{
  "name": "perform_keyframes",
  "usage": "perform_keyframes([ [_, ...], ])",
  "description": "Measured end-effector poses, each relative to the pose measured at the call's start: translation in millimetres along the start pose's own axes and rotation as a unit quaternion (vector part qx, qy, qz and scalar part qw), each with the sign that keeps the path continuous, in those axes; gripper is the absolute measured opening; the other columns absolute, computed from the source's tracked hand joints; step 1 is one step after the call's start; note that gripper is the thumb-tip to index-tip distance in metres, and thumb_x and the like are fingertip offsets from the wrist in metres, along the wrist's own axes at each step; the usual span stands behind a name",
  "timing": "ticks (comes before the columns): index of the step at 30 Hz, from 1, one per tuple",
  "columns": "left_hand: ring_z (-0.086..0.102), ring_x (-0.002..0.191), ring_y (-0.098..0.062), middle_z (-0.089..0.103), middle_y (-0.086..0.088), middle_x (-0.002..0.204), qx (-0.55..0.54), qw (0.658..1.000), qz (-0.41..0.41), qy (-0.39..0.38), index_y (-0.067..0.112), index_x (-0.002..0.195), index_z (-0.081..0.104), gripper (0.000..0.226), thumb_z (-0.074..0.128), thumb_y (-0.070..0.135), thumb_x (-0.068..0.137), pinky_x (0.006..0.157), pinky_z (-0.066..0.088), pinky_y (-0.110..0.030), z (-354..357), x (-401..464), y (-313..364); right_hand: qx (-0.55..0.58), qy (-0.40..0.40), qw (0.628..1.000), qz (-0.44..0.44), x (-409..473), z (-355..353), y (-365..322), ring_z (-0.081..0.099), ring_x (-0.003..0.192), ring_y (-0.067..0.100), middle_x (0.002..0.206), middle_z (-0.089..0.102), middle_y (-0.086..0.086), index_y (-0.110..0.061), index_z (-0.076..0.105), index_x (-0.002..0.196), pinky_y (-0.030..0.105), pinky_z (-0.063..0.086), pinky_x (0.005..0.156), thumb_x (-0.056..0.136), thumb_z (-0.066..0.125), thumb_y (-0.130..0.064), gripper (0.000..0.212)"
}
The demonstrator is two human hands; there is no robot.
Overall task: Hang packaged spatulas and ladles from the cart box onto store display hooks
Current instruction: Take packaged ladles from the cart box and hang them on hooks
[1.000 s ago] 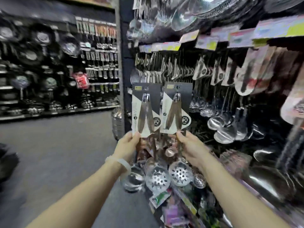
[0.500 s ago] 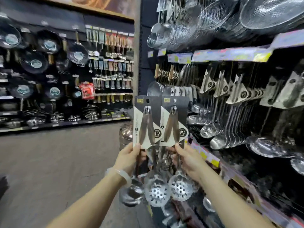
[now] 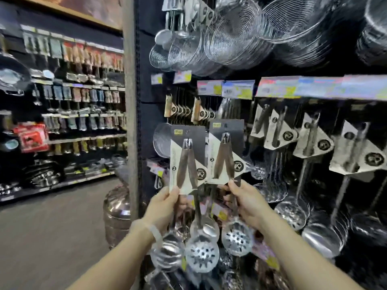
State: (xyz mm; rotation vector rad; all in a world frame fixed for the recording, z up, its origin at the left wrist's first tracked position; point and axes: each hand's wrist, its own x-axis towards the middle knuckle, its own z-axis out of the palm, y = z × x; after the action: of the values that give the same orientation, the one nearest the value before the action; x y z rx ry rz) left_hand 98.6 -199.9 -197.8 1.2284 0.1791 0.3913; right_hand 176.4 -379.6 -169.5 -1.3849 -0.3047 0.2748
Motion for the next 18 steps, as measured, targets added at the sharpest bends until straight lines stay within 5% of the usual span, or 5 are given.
perform_keyframes([
  [3,0.054,0.043,-0.013,0.059,-0.008,0.062,0.021,0.999,0.007,-0.023,0.005,0.086,0.053,0.021,0.042,0.02,0.097,0.039,0.045,-0.021,-1,48,0,-0.004,0.061,0.998,-0.026,45,2,-6,0.051,0.058,0.008,0.088,0.072,-0.003,-0.019,0.06,0.091,0.025,0.044,0.063,0.097,0.047,-0.021,0.015],
  [6,0.055,0.045,-0.01,0.059,-0.002,0.055,0.037,0.999,-0.005,-0.033,0.008,0.085,0.056,0.021,0.043,0.02,0.097,0.044,0.047,-0.021,-3,95,5,0.023,0.104,0.993,-0.052,83,4,-19,0.053,0.054,0.005,0.077,0.074,-0.009,-0.019,0.06,0.09,0.02,0.047,0.057,0.096,0.048,-0.023,0.013],
  [11,0.057,0.049,-0.01,0.059,-0.003,0.059,0.011,0.996,-0.023,-0.086,0.011,0.082,0.056,0.021,0.045,0.023,0.096,0.047,0.05,-0.019,1,157,13,-0.011,0.18,0.975,-0.129,124,2,-38,0.055,0.064,0.007,0.085,0.075,-0.008,-0.017,0.063,0.097,0.027,0.047,0.068,0.095,0.051,-0.026,0.016],
  [18,0.058,0.055,-0.01,0.063,0.001,0.059,0.021,0.976,-0.064,-0.208,0.012,0.09,0.057,0.017,0.046,0.023,0.096,0.058,0.049,-0.024,13,203,4,0.0,0.25,0.956,-0.151,137,4,-48,0.055,0.047,0.001,0.09,0.072,0.0,-0.008,0.062,0.1,0.016,0.047,0.046,0.095,0.051,-0.021,0.018],
])
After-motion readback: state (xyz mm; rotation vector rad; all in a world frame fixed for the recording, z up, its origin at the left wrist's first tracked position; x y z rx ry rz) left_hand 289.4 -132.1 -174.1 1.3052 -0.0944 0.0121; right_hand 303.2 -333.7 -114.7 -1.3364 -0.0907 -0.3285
